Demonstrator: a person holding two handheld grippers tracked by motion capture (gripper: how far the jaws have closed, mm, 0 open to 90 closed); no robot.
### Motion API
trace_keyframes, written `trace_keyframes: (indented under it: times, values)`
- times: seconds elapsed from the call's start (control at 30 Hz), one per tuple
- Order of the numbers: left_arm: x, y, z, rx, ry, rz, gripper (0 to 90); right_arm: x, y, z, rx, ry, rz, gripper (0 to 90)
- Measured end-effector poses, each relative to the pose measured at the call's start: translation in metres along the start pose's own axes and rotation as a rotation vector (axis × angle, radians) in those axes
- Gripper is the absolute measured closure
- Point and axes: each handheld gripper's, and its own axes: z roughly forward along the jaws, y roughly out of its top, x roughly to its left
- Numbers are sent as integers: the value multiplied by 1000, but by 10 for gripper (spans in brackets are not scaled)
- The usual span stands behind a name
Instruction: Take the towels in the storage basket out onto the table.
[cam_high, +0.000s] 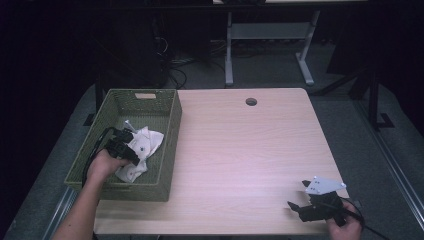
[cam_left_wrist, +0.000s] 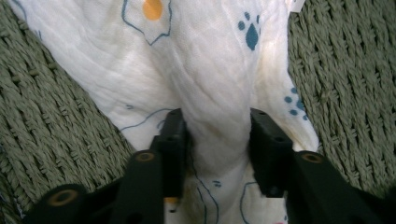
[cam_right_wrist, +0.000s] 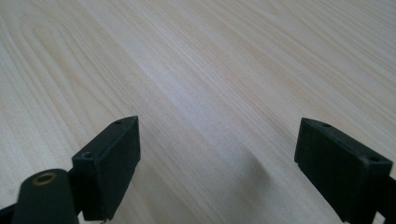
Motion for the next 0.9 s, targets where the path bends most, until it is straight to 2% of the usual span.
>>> trace_keyframes:
  times: [0.2,0.23,0.27,0.3,0.5,0.57,0.63,0.67,0.7,0.77,0.8,0.83,0.9]
  values:
    - [0,-2,-2,13,8,16,725,0,0,0,-3,-3,2,140]
    - [0,-2,-3,14,9,19,734,-1,0,-1,-1,-5,-2,140]
    - [1,-2,-3,15,9,20,742,-3,-1,-1,4,-10,-28,140]
    - [1,-2,-4,15,4,10,750,-1,0,-1,0,-7,-6,140]
    - [5,-5,-9,0,-13,-11,753,0,0,0,-2,-4,3,140]
    - [7,-6,-12,-7,-16,-15,754,-2,-1,-1,5,-11,-29,140]
    - [10,-7,-16,-19,-22,-26,754,0,0,0,-2,-3,5,140]
    - [11,-8,-18,-25,-23,-33,754,0,0,0,-2,-5,2,140]
    - [12,-9,-20,-31,-26,-36,755,-2,-1,-1,3,-11,-23,140]
    - [14,-10,-24,-37,-38,-34,756,-2,-1,-1,3,-12,-29,140]
    - [14,-10,-26,-43,-44,-35,757,-2,-1,-1,3,-13,-26,140]
    - [14,-11,-28,-52,-44,-36,759,-1,-1,-1,-1,-8,2,140]
    - [15,-12,-34,-66,-49,-39,759,-1,-1,-1,-6,-7,8,140]
